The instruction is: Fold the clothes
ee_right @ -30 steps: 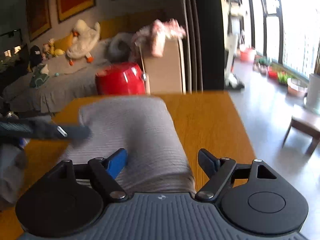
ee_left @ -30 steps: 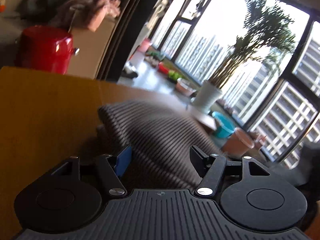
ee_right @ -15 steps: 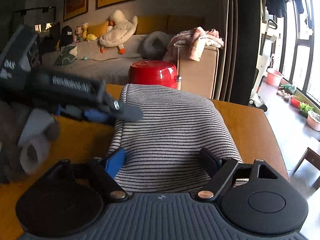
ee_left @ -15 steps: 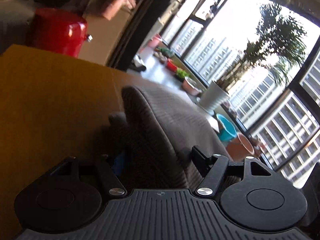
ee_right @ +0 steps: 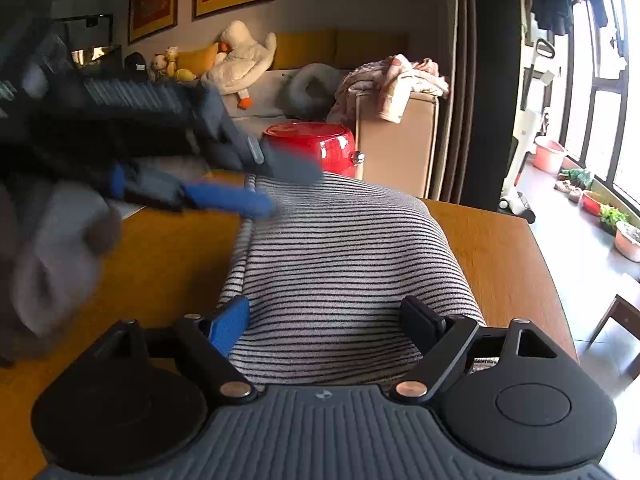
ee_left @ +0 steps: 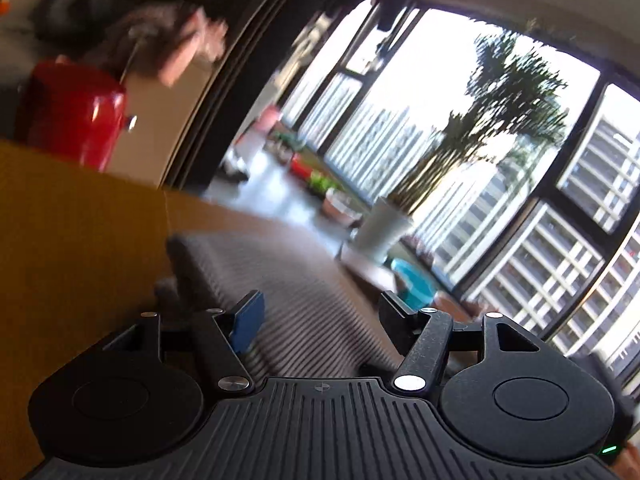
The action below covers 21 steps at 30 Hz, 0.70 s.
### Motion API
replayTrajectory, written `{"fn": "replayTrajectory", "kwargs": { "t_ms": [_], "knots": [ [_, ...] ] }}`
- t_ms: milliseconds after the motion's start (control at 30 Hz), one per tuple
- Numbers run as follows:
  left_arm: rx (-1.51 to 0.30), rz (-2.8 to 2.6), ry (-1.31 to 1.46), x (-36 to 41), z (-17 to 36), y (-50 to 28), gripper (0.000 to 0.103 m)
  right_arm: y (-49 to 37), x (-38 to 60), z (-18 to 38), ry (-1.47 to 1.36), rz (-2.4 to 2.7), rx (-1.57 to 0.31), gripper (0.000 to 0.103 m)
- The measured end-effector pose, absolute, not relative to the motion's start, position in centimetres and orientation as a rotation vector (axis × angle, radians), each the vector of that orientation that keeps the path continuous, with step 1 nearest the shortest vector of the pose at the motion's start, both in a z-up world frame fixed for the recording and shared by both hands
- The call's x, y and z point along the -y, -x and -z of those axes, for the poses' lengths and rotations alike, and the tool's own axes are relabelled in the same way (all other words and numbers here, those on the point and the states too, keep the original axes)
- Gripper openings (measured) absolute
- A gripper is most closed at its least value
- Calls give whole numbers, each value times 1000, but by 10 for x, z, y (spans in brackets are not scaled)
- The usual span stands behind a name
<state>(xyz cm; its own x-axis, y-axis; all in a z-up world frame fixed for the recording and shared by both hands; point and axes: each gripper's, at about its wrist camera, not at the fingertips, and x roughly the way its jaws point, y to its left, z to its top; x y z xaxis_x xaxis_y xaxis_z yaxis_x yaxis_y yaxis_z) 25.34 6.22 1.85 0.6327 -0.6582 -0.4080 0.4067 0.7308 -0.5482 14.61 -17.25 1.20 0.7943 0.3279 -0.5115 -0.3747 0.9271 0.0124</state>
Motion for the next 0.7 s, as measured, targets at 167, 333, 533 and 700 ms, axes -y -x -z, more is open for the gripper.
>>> {"fn": "replayTrajectory", "kwargs": {
  "t_ms": [167, 333, 533, 700],
  "knots": [
    [-669, 618, 458, -69, -2, -266, 61, -144, 203, -37, 0, -362, -505, 85],
    [-675, 622, 462, -73, 1, -268, 61, -163, 235, -37, -76, -217, -505, 96],
    [-675, 612, 445, -74, 0, -267, 62, -185, 246, 6, -297, -246, -661, 70],
    [-674, 591, 434, -77, 0, -269, 62, -175, 234, -4, -270, -320, -660, 64]
  ]
}}
